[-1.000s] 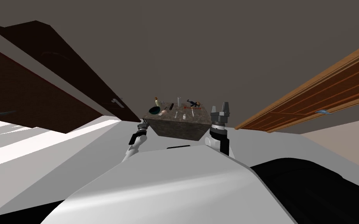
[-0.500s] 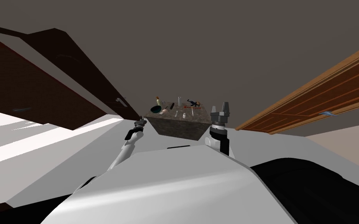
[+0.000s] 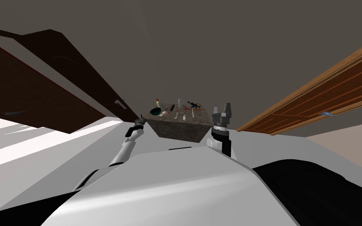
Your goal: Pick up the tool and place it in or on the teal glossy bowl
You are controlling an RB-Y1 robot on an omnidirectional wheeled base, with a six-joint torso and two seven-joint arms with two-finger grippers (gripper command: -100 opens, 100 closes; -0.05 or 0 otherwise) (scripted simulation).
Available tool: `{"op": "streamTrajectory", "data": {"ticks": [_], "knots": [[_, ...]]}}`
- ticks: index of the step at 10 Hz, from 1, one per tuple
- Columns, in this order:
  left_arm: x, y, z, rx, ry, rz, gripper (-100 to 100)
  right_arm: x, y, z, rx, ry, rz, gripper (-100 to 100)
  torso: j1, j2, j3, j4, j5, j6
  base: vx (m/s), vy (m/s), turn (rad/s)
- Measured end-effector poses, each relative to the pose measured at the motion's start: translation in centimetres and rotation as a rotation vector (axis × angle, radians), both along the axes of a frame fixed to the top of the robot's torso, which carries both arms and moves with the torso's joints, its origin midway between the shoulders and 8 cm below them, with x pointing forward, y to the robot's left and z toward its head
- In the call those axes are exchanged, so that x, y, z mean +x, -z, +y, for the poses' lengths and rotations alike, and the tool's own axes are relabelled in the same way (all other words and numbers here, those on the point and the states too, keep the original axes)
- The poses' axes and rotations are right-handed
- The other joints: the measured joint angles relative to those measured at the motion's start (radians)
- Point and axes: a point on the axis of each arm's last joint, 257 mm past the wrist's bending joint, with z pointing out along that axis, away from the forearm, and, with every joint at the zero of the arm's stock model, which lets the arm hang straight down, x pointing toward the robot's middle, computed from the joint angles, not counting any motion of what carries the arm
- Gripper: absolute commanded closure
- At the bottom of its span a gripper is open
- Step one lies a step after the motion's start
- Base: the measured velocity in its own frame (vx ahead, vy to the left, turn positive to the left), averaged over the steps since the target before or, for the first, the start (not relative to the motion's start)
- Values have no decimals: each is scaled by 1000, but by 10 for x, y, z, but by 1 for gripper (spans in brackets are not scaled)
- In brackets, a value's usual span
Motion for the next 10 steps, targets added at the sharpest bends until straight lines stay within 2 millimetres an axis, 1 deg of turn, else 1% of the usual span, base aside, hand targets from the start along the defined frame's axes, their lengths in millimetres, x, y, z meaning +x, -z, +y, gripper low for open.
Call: {"op": "streamTrajectory", "data": {"ticks": [3, 6, 8, 10], "knots": [[19, -18, 13, -26, -10, -18, 100, 0, 0, 0, 0, 0, 0, 0, -1, -1, 0, 0, 1, 0, 82, -57, -58], [39, -35, 22, -54, -20, -37, 100, 0, 0, 0, 0, 0, 0, 0, -1, -2, -1, 0, 1, 1, 97, -64, -63], [48, -48, 29, -74, -28, -50, 100, 0, 0, 0, 0, 0, 0, 0, 0, 0, 0, 0, 2, 0, 76, -51, -49], [57, -59, 32, -97, -34, -63, 100, 0, 0, 0, 0, 0, 0, 0, 1, 0, 0, 0, 2, 0, 83, -39, -62]]}}
